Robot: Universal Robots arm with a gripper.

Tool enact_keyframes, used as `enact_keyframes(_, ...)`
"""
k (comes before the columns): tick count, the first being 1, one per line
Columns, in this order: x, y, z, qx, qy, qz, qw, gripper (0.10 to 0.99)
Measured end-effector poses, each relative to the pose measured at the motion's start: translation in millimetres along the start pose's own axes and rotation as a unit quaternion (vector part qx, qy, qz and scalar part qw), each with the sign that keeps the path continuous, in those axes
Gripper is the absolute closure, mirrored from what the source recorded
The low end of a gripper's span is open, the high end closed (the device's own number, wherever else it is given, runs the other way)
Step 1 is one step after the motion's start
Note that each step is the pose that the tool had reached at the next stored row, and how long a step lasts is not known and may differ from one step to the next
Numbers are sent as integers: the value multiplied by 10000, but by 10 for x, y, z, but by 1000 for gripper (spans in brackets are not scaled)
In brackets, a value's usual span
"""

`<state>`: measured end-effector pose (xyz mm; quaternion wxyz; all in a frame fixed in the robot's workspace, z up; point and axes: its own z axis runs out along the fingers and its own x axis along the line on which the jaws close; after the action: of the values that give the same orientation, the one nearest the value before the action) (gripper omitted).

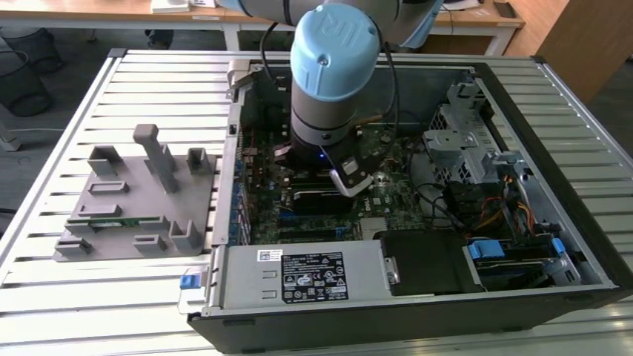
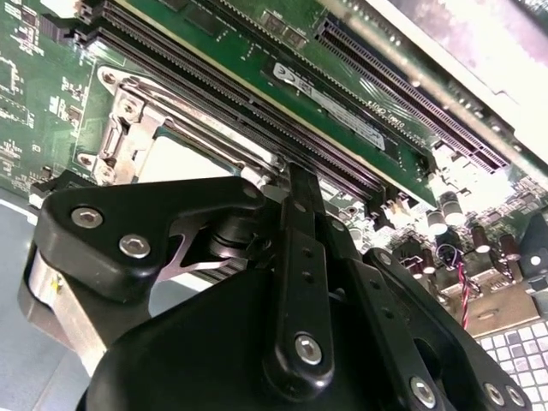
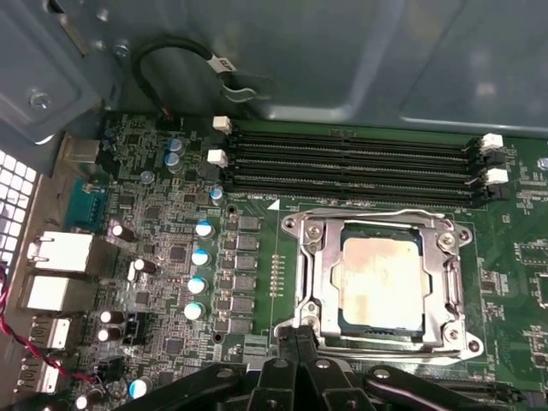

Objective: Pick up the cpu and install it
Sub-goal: 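Install the second cpu locking lever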

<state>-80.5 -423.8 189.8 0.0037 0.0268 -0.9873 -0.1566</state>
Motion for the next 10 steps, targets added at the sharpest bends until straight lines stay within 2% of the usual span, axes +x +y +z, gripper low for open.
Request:
enact_keyframes(5,14,0,9,-38,-2,-1,10000,980)
enact_keyframes(10,14,22,26,-54,-3,-1,10000,980)
